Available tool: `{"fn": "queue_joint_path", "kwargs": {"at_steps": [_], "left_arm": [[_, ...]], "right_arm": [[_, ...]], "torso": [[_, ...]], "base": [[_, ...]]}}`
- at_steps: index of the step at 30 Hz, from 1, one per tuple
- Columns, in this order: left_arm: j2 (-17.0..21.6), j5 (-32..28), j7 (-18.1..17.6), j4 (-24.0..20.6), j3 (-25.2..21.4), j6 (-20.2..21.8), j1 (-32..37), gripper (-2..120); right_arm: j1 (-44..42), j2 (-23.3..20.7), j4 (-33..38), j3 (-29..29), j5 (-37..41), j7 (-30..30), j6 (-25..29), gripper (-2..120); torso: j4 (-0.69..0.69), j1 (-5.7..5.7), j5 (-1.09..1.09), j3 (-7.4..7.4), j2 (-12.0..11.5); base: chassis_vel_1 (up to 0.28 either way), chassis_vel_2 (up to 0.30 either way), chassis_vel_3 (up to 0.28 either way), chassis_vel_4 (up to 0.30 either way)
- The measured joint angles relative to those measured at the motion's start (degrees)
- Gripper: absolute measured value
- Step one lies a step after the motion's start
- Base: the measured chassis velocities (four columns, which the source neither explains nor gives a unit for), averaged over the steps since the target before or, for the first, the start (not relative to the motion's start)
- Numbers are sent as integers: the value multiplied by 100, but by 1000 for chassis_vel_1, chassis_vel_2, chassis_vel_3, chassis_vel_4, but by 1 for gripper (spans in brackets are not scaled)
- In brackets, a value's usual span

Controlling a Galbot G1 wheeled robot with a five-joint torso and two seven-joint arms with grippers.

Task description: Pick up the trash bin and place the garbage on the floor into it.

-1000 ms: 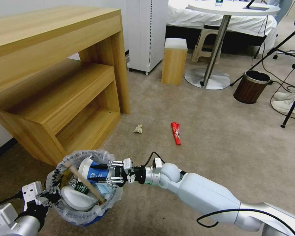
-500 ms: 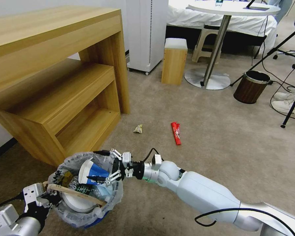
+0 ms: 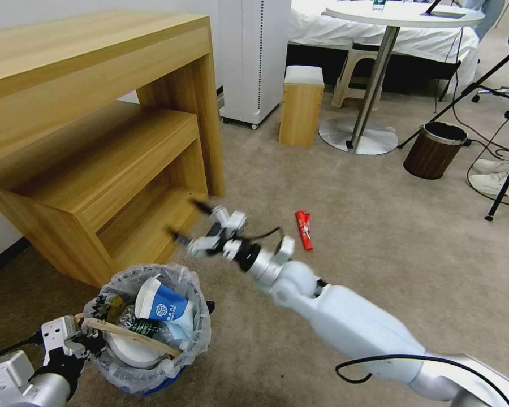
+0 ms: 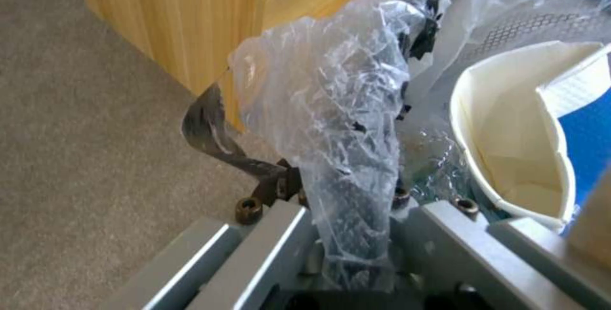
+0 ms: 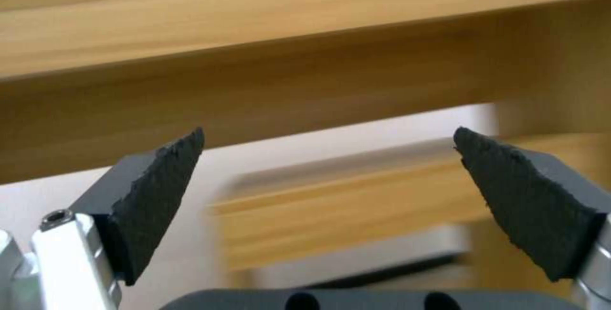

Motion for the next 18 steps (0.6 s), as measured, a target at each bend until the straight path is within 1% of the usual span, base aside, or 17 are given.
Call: {"fn": "queue_joint_path", "kwargs": {"at_steps": [1,3,4,5,8,9,10,11,12,13,14,15,16,17,18], "left_arm": [[0,0,0,0,0,0,0,1],[70,-7,0,0,5,4,-1,1],[115,-23,0,1,11,9,-11,1],[115,-23,0,1,11,9,-11,1],[211,-40,2,4,34,18,-39,1],[211,-40,2,4,34,18,-39,1],[232,-42,5,5,45,20,-51,1],[259,-42,11,13,76,21,-77,1],[259,-42,11,13,76,21,-77,1],[268,-41,19,18,95,21,-87,1],[285,-31,46,30,127,22,-98,1],[312,-21,68,43,160,22,-107,1],[340,-19,84,55,175,22,-117,1],[340,-19,84,55,175,22,-117,1],[372,-15,101,70,181,22,-133,1]], "right_arm": [[0,0,0,0,0,0,0,100],[-113,-247,43,352,-81,357,-45,100],[-224,-466,84,664,-161,533,-76,100],[-224,-466,84,664,-161,533,-76,100],[-614,-904,189,1458,-430,1227,-243,100],[-614,-904,189,1458,-430,1227,-243,100],[-750,-990,195,1675,-569,1503,-324,100],[-1015,-1101,196,2020,-739,1850,-440,100],[-1015,-1101,196,2020,-739,1850,-440,100],[-1182,-1134,212,2216,-874,2099,-535,100],[-1492,-1166,257,2558,-1071,2466,-767,100],[-1729,-1179,302,2811,-1185,2683,-850,100],[-1927,-1200,354,3020,-1316,2836,-931,100],[-1927,-1200,354,3020,-1316,2836,-931,100],[-2125,-1220,403,3244,-1405,2882,-981,100]], "torso": [[0,0,0,0,0],[-2,0,-1,0,0],[-1,0,1,0,0],[-1,0,1,0,0],[-2,0,0,0,0],[-2,0,0,0,0],[-2,0,1,0,0],[-2,0,-1,0,0],[-2,0,-1,0,0],[-1,0,0,-1,0],[-1,0,2,0,0],[-3,0,2,0,0],[0,0,1,0,0],[0,0,1,0,0],[-2,0,1,0,0]], "base": [[0,0,0,0],[0,0,0,0],[0,0,0,0],[0,0,0,0],[0,0,0,0],[0,0,0,0],[0,0,0,0],[0,0,0,0],[0,0,0,0],[0,0,0,0],[0,0,0,0],[0,0,0,0],[0,0,0,0],[0,0,0,0],[0,0,0,0]]}}
